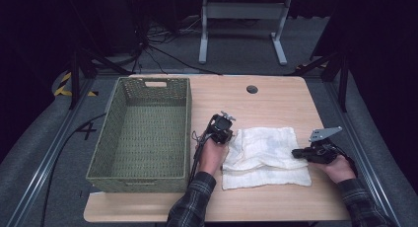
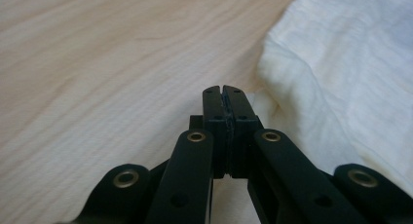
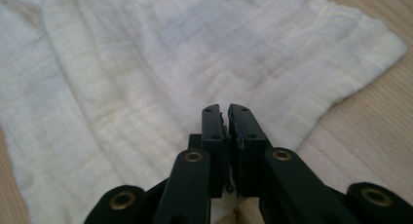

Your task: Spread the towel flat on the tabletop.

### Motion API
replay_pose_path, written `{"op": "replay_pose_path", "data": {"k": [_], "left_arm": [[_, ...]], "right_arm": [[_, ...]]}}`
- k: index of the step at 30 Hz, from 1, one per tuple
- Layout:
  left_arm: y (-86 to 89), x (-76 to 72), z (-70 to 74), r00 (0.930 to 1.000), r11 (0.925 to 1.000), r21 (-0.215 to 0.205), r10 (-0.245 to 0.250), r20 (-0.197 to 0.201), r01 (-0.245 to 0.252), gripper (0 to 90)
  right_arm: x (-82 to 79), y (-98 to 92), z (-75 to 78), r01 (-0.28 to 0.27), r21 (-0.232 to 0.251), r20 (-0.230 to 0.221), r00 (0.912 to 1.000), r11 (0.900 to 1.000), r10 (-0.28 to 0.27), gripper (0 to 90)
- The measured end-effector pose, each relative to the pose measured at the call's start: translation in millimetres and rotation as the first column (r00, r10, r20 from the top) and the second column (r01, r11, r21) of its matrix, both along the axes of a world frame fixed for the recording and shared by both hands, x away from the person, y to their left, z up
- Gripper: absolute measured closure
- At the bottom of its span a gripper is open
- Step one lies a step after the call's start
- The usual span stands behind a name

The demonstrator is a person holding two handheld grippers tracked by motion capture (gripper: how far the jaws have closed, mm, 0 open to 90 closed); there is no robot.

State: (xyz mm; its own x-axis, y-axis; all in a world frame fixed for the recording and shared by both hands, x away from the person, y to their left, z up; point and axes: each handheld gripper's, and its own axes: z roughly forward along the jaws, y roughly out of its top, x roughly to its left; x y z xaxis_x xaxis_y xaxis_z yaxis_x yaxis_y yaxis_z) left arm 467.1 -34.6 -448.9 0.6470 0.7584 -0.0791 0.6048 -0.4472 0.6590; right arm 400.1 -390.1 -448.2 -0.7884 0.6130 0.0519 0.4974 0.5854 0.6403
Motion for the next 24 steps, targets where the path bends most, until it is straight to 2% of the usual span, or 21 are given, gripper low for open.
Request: {"op": "replay_pose_path", "data": {"k": [1,2,3,4,5,7,8,9,10,11,12,14,16,17,18,19,20,22,23,24], "left_arm": [[1.8,1.8,2.5,0.9998,0.9997,0.01,0.02,0.008,-0.02,89.5],[1.8,1.8,2.5,0.9998,0.9997,0.01,0.02,0.008,-0.02,89.5],[5.0,5.9,7.4,0.9976,0.9979,0.023,0.059,0.038,-0.06,89.5],[7.0,8.0,10.1,0.9956,0.9963,0.022,0.082,0.047,-0.083,89.5],[9.0,10.2,12.8,0.9925,0.9938,0.031,0.105,0.062,-0.107,89.5],[13.2,13.6,17.5,0.9847,0.9875,0.021,0.154,0.082,-0.156,89.5],[14.5,14.9,18.7,0.9838,0.9864,0.001,0.164,0.073,-0.164,89.4],[14.5,15.2,19.0,0.9836,0.9861,0.0,0.165,0.072,-0.166,89.1],[13.3,14.3,18.5,0.9832,0.9857,0.018,0.166,0.076,-0.168,88.7],[13.3,14.3,18.5,0.9832,0.9857,0.018,0.166,0.076,-0.168,88.2],[13.4,11.0,17.6,0.9815,0.9838,0.036,0.172,0.083,-0.176,86.9],[13.4,5.2,17.9,0.9838,0.9862,0.024,0.162,0.077,-0.164,82.9],[12.3,1.4,18.0,0.9866,0.9891,0.018,0.145,0.076,-0.146,82.8],[8.5,-8.8,18.7,0.9931,0.995,0.017,0.097,0.065,-0.099,82.9],[6.1,-14.7,18.7,0.9963,0.9975,0.016,0.067,0.054,-0.068,83.0],[6.1,-14.7,18.7,0.9963,0.9975,0.016,0.067,0.054,-0.068,84.1],[3.6,-22.2,18.2,0.9991,0.9995,0.018,0.027,0.035,-0.027,84.1],[0.1,-35.4,15.9,0.9995,0.9992,0.023,-0.033,-0.001,0.033,86.3],[-1.8,-46.7,13.2,0.9969,0.9964,0.034,-0.078,-0.01,0.078,87.5],[-1.8,-46.7,13.2,0.9969,0.9964,0.034,-0.078,-0.01,0.078,87.9]], "right_arm": [[0.0,0.0,0.0,-0.001,0.0,0.0,1.0,1.0,0.001,85.7],[0.0,0.0,0.0,-0.001,0.0,0.0,1.0,1.0,0.001,85.7],[0.0,0.2,0.2,-0.001,-0.003,0.001,1.0,1.0,0.001,85.7],[0.1,0.2,0.3,-0.002,-0.005,0.001,1.0,1.0,0.002,85.7],[0.4,0.2,0.4,-0.003,-0.009,0.007,1.0,1.0,0.003,85.7],[0.8,-0.1,1.2,0.007,-0.015,0.011,0.9999,1.0,-0.007,85.7],[1.4,-0.9,1.6,0.012,-0.014,0.015,0.9998,1.0,-0.011,85.6],[1.8,-2.0,2.3,0.016,-0.01,0.018,0.9997,1.0,-0.016,85.6],[2.0,-3.4,3.4,0.02,-0.006,0.021,0.9996,1.0,-0.02,85.6],[2.0,-3.4,3.4,0.02,-0.006,0.021,0.9996,1.0,-0.02,85.6],[1.5,-6.7,6.3,0.036,0.011,0.036,0.9987,0.999,-0.037,85.7],[2.1,-9.4,7.9,0.045,0.016,0.043,0.998,0.999,-0.045,85.7],[2.9,-10.5,8.0,0.049,0.021,0.044,0.9978,0.999,-0.05,85.7],[3.8,-11.6,8.1,0.055,0.027,0.038,0.9977,0.998,-0.056,85.7],[3.4,-11.5,8.1,0.053,0.029,0.037,0.9979,0.998,-0.054,85.7],[3.4,-11.5,8.1,0.053,0.029,0.037,0.9979,0.998,-0.054,85.7],[2.2,-10.9,8.4,0.049,0.032,0.035,0.9981,0.998,-0.05,86.1],[-1.3,-7.7,8.9,0.03,0.032,0.029,0.9991,0.999,-0.03,86.5],[-4.2,-4.2,8.5,0.019,0.025,0.024,0.9995,1.0,-0.019,86.8],[-5.0,-3.1,8.0,0.013,0.022,0.021,0.9997,1.0,-0.013,87.0]]}}
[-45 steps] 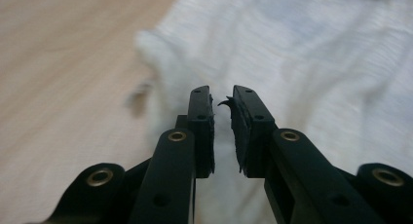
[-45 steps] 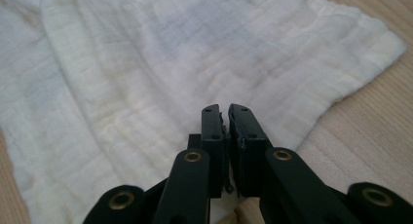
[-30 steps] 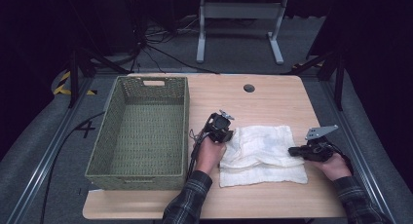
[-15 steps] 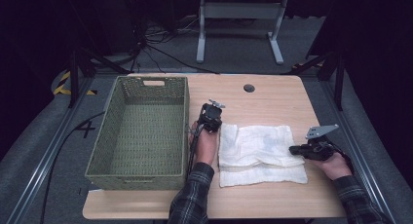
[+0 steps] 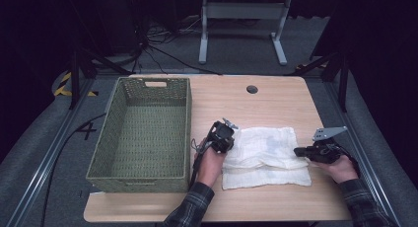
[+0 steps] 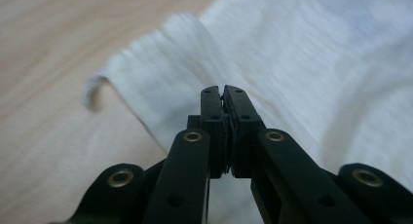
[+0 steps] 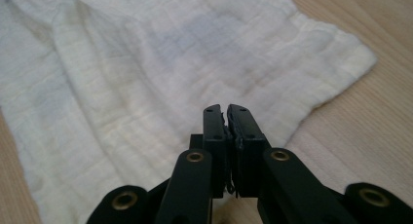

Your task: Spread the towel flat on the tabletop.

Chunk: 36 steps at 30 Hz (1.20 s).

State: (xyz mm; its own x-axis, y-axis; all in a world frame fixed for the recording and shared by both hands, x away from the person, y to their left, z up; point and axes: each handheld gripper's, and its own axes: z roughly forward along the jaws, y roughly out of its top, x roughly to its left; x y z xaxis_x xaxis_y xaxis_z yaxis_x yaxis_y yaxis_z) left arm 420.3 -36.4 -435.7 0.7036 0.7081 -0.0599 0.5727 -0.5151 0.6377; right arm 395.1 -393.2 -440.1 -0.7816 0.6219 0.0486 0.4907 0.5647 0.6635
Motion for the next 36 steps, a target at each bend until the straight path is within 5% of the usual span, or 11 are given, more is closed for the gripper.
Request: {"op": "replay_pose_path", "data": {"k": [5,10,12,15,18,20,24,30,36], "left_arm": [[-2.8,-5.6,-15.1,0.9992,0.9987,0.044,-0.026,-0.032,0.027,89.4],[-0.3,9.5,-17.8,0.9998,0.9998,0.015,0.015,-0.013,-0.015,89.6],[-0.3,15.8,-16.9,0.9993,0.9984,0.041,0.038,0.004,-0.038,89.3],[5.3,17.6,-14.6,0.9981,0.998,-0.013,0.061,0.002,-0.061,87.1],[7.4,3.8,-4.9,0.9998,0.9994,-0.029,0.02,0.007,-0.02,87.2],[10.1,-19.0,3.0,0.9997,0.9973,-0.07,-0.022,0.015,0.023,87.2],[10.8,-42.7,5.7,0.9975,0.9951,-0.07,-0.068,0.018,0.07,87.2],[16.4,-79.2,2.6,0.9863,0.9839,-0.072,-0.165,-0.014,0.163,87.2],[19.0,-87.1,-16.9,0.976,0.9802,-0.018,-0.198,-0.091,0.197,87.2]], "right_arm": [[3.1,3.8,-5.7,0.007,-0.037,-0.009,0.9999,0.999,-0.007,88.4],[14.6,7.5,-7.9,0.021,-0.046,0.011,0.9997,0.999,-0.021,89.2],[23.1,8.1,-8.2,0.045,-0.051,0.03,0.9986,0.998,-0.043,89.2],[27.6,6.6,-7.8,0.066,-0.055,0.046,0.9969,0.996,-0.064,88.8],[15.5,0.7,-0.2,0.048,-0.002,0.058,0.9972,0.999,-0.048,88.4],[-2.2,-3.2,5.5,0.028,0.016,0.068,0.9973,0.999,-0.029,88.4],[-22.9,-5.4,8.0,0.007,0.053,0.062,0.998,0.999,-0.01,88.2],[-54.0,-4.7,-0.1,-0.033,0.034,0.017,0.9993,0.999,0.033,88.2],[-63.5,-4.0,-6.3,-0.033,-0.008,-0.014,0.9994,0.999,0.032,88.8]]}}
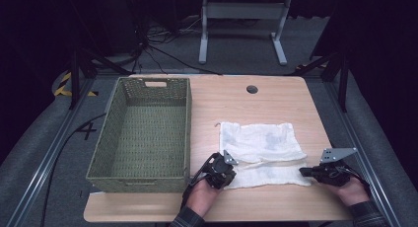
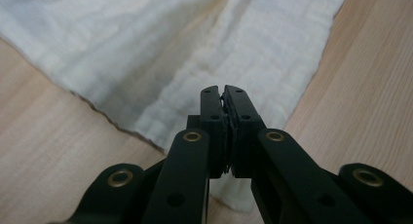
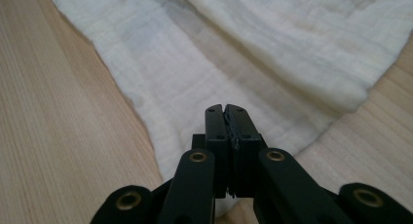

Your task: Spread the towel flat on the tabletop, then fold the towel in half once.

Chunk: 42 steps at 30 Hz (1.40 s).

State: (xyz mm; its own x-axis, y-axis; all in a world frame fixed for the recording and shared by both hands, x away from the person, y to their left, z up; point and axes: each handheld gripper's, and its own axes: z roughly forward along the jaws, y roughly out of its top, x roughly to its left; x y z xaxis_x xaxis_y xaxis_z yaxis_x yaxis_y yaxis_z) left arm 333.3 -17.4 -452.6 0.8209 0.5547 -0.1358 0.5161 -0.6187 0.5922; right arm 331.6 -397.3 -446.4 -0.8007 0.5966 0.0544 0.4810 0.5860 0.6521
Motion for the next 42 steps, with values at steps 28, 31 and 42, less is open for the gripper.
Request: {"op": "replay_pose_path", "data": {"k": [28,31,42], "left_arm": [[19.9,-37.4,-2.0,0.9907,0.9926,-0.015,-0.121,-0.063,0.12,89.4],[19.3,-38.9,-1.5,0.9901,0.992,-0.01,-0.126,-0.062,0.125,89.4],[1.7,-11.4,7.7,0.9998,0.9999,0.008,-0.011,0.015,0.011,77.8]], "right_arm": [[-56.1,-9.5,-5.4,-0.154,0.015,-0.043,0.987,0.988,0.155,89.6],[-59.4,-10.5,-5.5,-0.161,0.017,-0.047,0.9858,0.987,0.161,89.5],[-29.8,-7.3,1.7,-0.078,0.022,0.005,0.997,0.997,0.078,79.3]]}}
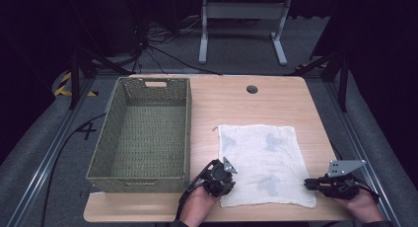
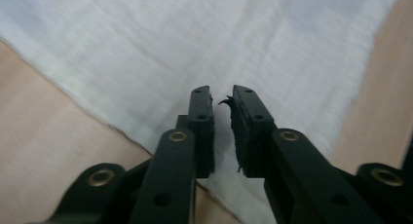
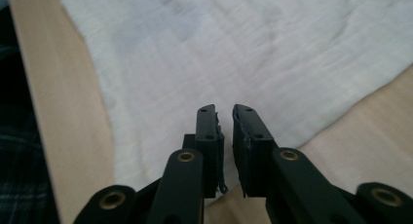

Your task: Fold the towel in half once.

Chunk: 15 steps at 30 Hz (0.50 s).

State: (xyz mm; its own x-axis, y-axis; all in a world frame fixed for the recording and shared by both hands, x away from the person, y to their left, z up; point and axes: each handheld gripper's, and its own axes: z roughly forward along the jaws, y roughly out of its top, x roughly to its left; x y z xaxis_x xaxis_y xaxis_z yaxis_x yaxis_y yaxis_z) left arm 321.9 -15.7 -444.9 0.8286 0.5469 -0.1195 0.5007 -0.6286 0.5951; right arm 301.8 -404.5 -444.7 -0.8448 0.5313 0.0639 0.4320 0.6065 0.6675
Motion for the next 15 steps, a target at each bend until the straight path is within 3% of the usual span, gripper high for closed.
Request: {"op": "replay_pose_path", "data": {"k": [9,15], "left_arm": [[-9.1,40.7,13.5,0.9918,0.9941,-0.024,0.107,0.069,-0.106,68.7],[-9.6,71.7,13.6,0.9748,0.9802,-0.037,0.197,0.104,-0.194,66.7]], "right_arm": [[43.8,5.9,8.3,0.09,0.017,0.045,0.9949,0.996,-0.09,71.3],[78.1,8.5,13.3,0.131,0.02,0.073,0.9885,0.991,-0.132,69.4]]}}
